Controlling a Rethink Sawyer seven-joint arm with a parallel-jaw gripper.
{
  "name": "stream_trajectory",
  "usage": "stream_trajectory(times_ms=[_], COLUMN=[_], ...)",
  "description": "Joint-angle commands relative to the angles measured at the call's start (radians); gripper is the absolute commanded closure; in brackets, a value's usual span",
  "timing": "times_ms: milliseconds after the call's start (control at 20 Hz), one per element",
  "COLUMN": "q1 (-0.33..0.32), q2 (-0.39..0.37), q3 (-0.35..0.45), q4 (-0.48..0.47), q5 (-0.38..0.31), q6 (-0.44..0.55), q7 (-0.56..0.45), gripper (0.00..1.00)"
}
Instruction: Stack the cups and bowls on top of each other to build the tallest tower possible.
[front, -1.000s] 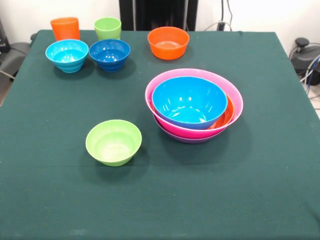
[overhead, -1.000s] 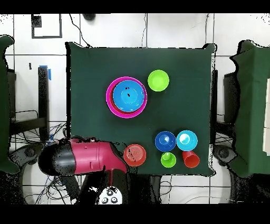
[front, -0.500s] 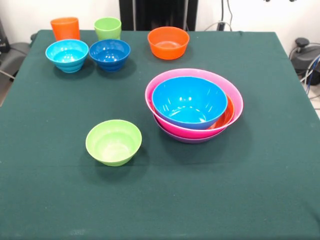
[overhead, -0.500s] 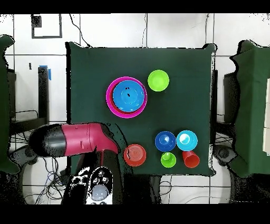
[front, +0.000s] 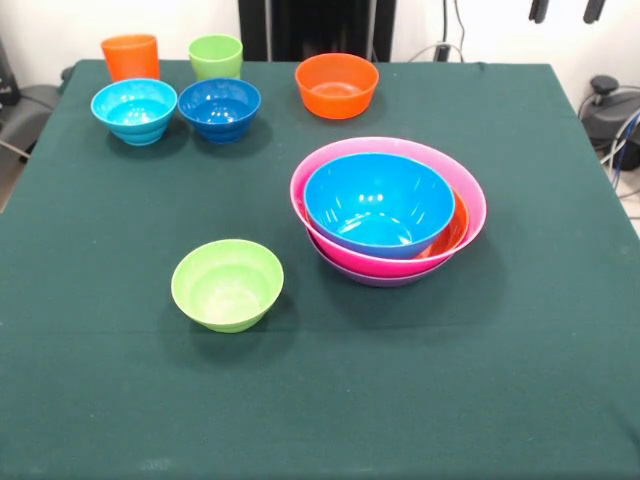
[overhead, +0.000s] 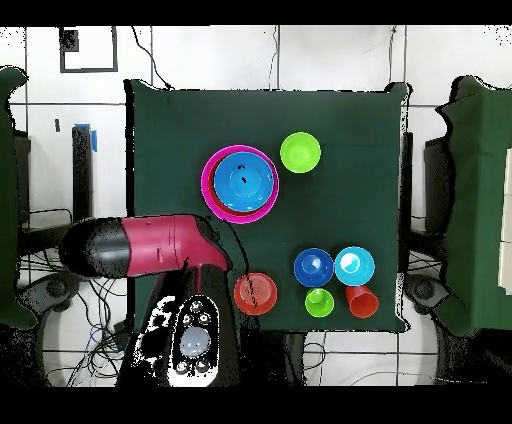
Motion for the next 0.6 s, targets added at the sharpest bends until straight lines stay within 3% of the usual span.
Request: stream_trajectory(times_ms=[50,300,600], q1=[-0.060,-0.128,-0.214], q2=[0.068,0.154,0.215], q3=[0.063,0.103,0.195], q4=[-0.069,-0.075,-0.008], q5=[0.013,-0.018,0.002], q6=[0.084,-0.041,-0.234], q7=[0.076,0.007,0.015], gripper=[0.00,0.00,0.00])
